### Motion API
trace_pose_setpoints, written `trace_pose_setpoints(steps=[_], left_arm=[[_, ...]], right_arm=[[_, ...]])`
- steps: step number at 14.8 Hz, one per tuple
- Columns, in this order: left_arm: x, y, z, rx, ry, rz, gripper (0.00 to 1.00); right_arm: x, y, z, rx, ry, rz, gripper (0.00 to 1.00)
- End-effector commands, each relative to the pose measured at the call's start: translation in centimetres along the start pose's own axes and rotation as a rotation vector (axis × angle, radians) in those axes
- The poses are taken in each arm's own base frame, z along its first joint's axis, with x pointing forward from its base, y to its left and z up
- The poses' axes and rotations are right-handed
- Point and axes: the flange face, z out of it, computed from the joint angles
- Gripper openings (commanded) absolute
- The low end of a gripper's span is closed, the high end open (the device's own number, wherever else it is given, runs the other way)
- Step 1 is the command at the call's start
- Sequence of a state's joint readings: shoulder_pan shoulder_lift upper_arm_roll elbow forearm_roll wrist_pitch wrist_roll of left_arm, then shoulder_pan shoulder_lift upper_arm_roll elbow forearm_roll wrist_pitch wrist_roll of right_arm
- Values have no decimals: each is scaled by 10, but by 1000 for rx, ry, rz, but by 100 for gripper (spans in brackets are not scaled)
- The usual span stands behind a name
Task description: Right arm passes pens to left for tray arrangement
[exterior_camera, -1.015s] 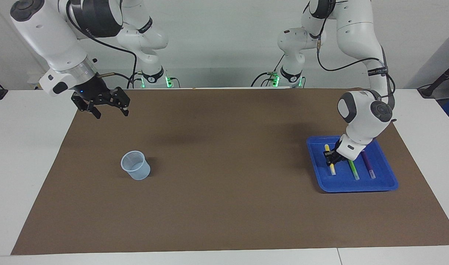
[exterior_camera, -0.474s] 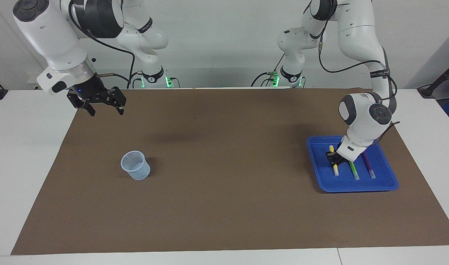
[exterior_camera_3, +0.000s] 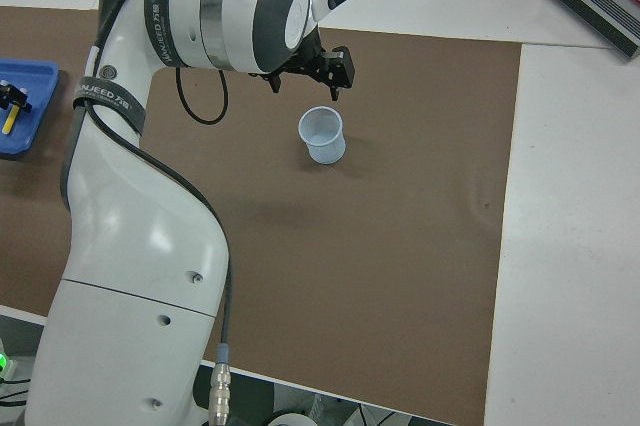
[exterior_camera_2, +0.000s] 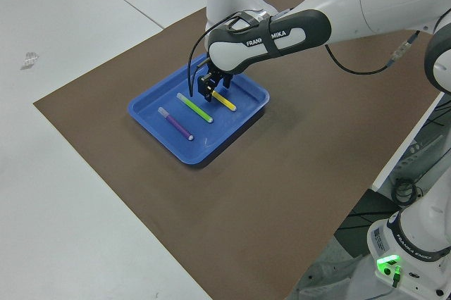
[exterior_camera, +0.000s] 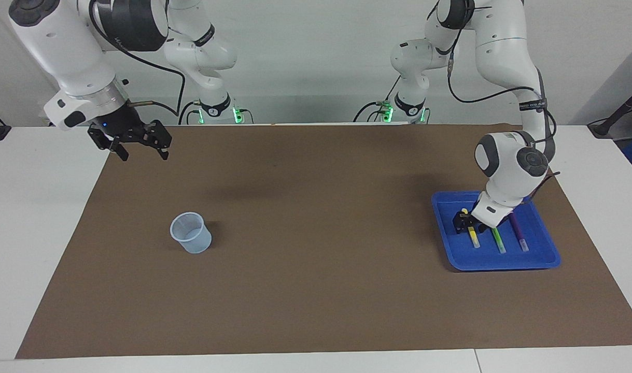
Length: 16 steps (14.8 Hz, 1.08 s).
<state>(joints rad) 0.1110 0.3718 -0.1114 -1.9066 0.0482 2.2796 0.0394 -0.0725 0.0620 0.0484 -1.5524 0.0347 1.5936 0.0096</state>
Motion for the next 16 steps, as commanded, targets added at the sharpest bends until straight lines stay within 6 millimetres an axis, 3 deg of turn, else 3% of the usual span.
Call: trace_pose_setpoints(steps=[1, 7, 12, 16], left_arm=[[7, -3, -24, 8, -3, 3, 100], [4, -3, -85, -42, -1, -43, 100], [-23, 5, -161, -31, -55, -31, 100], [-45, 7, -199, -23, -64, -32, 100]], right_arm=[[-7, 4, 0, -20, 2, -22, 100], [-7, 0, -1, -22, 2, -45, 100], [-7, 0, -1, -22, 2, -43, 100], [-7, 0, -1, -22, 2, -43, 100]])
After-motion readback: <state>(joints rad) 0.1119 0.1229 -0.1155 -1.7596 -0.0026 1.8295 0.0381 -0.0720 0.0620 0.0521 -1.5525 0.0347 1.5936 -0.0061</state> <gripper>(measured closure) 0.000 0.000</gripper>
